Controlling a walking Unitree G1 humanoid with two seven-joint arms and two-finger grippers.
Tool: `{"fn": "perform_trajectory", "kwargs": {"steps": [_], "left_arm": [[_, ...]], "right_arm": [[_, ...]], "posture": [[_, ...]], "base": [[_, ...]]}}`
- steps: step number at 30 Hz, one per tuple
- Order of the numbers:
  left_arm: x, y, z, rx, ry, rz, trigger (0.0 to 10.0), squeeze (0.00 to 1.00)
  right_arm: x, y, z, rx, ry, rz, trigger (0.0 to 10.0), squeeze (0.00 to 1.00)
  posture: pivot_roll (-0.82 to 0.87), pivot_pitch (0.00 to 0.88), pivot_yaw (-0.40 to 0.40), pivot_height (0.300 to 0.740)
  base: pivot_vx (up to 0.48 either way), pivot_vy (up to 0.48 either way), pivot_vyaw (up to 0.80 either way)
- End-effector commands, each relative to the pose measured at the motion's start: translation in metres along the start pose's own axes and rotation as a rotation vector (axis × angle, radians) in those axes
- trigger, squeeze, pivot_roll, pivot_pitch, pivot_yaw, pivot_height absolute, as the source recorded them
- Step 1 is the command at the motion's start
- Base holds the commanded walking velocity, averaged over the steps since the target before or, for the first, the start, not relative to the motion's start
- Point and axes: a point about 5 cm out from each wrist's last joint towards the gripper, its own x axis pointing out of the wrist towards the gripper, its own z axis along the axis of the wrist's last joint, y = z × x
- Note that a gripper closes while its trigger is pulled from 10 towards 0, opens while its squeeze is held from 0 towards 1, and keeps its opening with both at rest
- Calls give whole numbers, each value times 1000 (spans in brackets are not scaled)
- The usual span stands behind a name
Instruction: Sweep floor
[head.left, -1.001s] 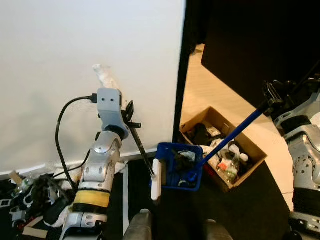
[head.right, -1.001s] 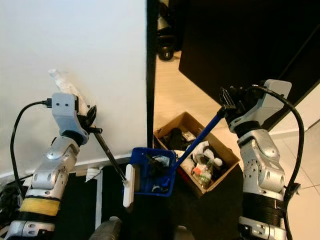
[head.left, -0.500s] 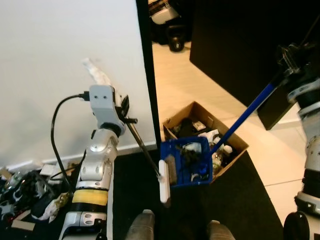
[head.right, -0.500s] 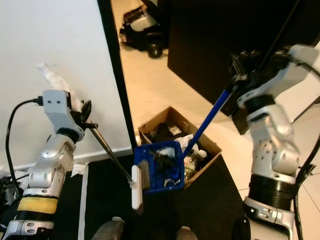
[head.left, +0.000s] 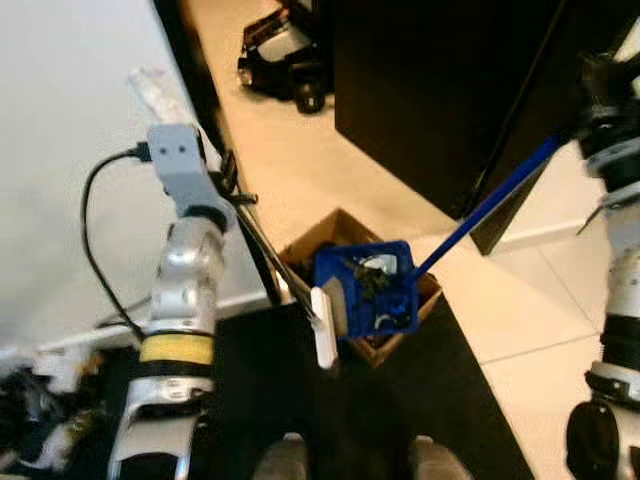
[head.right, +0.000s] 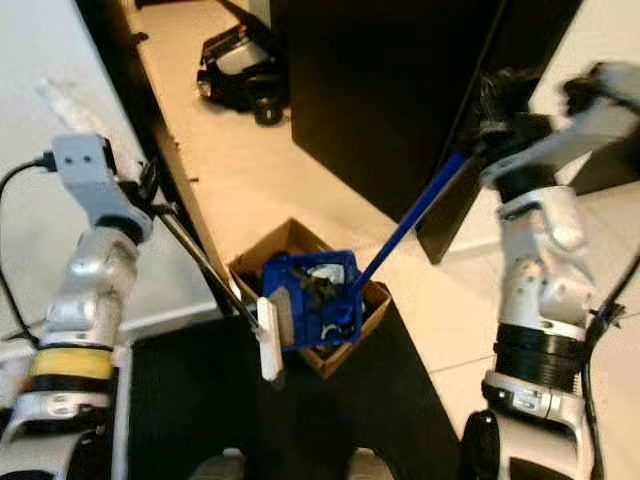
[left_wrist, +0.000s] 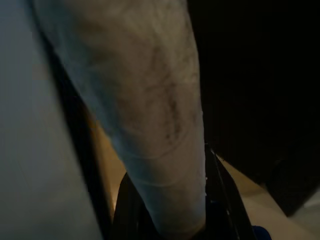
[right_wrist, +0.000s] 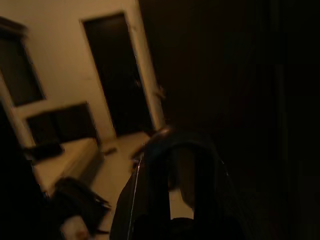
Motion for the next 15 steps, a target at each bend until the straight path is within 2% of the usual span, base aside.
{"fn": "perform_trajectory", "kwargs": {"steps": [1,5,8,15], "left_arm": [[-2,17,-10,73,45,83,10000,0],[3,27,-9,91,50,163,10000,0],[3,36,-8,82,46,204,10000,0],[-2,39,-10,87,32,217,10000,0]], "right_arm": [[10,12,23,14,-154,37,10000,0],[12,24,9,6,-132,71,10000,0],[14,32,2,-13,-121,115,10000,0],[22,38,-1,-17,-129,149,10000,0]], "posture": [[37,116,42,740],[34,117,42,740],[30,117,37,740],[46,116,20,740]], "base": [[326,-270,0],[324,-120,0],[0,0,0],[0,0,0]]}}
